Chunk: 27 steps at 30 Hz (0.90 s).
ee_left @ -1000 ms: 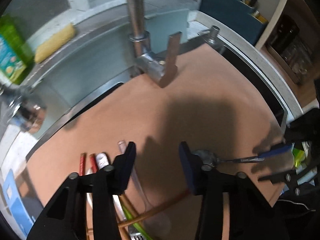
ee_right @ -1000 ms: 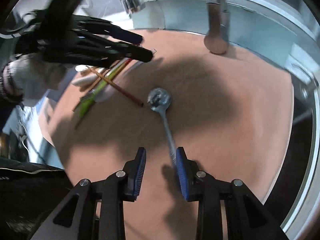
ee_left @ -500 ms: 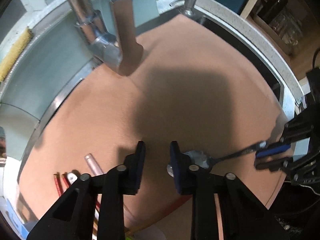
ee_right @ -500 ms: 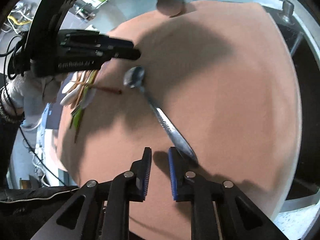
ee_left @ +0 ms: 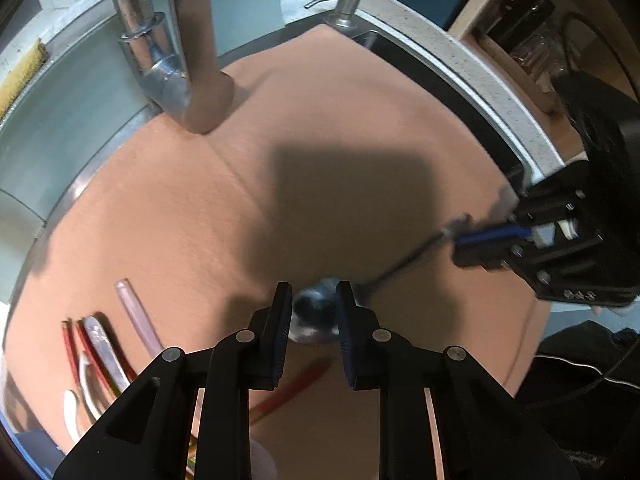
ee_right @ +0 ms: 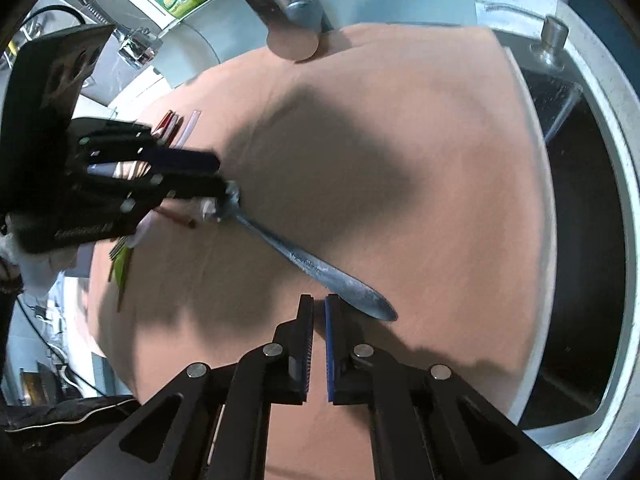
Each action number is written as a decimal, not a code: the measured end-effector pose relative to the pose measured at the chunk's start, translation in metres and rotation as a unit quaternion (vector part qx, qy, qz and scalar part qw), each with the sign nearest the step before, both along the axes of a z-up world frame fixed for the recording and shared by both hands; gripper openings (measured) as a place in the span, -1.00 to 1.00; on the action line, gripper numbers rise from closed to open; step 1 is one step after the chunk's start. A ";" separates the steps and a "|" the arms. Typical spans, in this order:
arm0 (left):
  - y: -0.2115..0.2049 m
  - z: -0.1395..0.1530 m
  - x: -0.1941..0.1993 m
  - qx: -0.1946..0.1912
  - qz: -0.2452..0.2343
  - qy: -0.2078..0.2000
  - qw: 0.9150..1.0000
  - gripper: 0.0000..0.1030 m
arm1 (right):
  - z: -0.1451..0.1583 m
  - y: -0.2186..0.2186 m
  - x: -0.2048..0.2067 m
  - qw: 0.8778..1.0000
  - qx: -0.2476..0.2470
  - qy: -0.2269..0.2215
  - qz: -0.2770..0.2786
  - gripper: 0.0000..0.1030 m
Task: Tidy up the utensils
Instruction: 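Grasp the spoon bowl with the left tool while the right tool holds the handle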
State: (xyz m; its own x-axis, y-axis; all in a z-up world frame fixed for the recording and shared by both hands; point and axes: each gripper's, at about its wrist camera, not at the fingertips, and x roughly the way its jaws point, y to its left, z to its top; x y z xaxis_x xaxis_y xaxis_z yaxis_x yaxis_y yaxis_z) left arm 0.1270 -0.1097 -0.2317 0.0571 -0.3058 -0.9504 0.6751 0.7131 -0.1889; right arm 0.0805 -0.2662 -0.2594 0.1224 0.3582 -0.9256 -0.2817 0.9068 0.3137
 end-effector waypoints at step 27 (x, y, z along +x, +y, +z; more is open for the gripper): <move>-0.021 -0.009 -0.012 0.049 -0.082 -0.062 0.994 -0.03 | -0.010 -0.040 0.038 0.952 0.135 0.059 -0.268 -0.16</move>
